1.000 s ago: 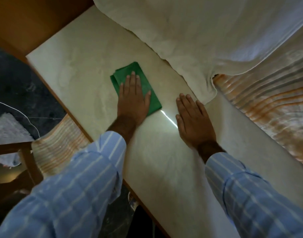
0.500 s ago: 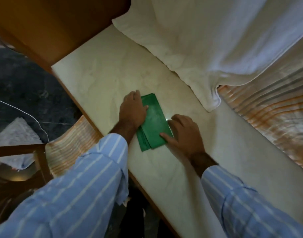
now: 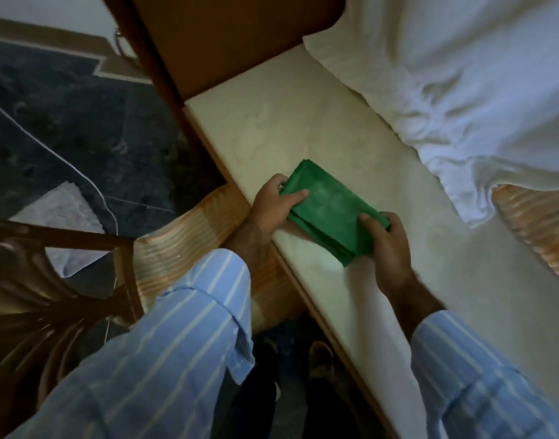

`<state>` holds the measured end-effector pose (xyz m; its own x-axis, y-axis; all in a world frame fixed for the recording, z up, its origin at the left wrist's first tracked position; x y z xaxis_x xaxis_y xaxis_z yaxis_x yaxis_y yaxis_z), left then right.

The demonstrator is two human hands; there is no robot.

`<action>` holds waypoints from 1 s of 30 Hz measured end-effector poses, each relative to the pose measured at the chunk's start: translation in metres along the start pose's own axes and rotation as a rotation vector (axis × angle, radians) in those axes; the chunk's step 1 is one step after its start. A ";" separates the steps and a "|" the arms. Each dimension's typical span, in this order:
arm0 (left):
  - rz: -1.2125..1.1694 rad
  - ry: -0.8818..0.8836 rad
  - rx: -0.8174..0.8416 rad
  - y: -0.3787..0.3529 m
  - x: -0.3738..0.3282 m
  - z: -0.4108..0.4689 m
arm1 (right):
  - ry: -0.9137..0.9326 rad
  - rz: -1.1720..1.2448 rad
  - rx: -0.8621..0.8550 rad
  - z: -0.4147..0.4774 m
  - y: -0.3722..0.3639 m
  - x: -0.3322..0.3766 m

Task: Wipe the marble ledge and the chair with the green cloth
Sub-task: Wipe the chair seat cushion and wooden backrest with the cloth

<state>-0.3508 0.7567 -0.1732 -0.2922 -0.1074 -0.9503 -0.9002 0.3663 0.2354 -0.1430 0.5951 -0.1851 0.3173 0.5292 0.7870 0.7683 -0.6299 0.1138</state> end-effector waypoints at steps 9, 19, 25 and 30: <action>-0.440 0.125 -0.380 0.160 0.104 -0.069 | 0.146 -0.212 0.187 -0.038 -0.184 -0.019; -0.525 0.462 -0.680 0.232 0.298 -0.160 | -0.312 -0.454 0.528 0.001 -0.309 -0.195; -0.329 0.498 -0.682 0.251 0.375 -0.156 | -0.383 -0.589 0.541 0.053 -0.363 -0.267; -0.097 0.440 -0.695 0.290 0.405 -0.108 | -0.336 -0.581 0.558 0.090 -0.426 -0.274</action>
<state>-0.7654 0.7202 -0.4681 -0.1721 -0.5143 -0.8402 -0.8800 -0.3030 0.3657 -0.5069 0.7696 -0.5032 -0.1297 0.8751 0.4662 0.9916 0.1156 0.0588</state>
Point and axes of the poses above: each hand's wrist, its own z-axis towards the middle knuckle, its own y-axis out of the back of the hand, x = y × z, the point moved 9 cm from there along z, towards the middle knuckle, and after that the axes turned 12 degrees about -y, right-handed, at the moved point
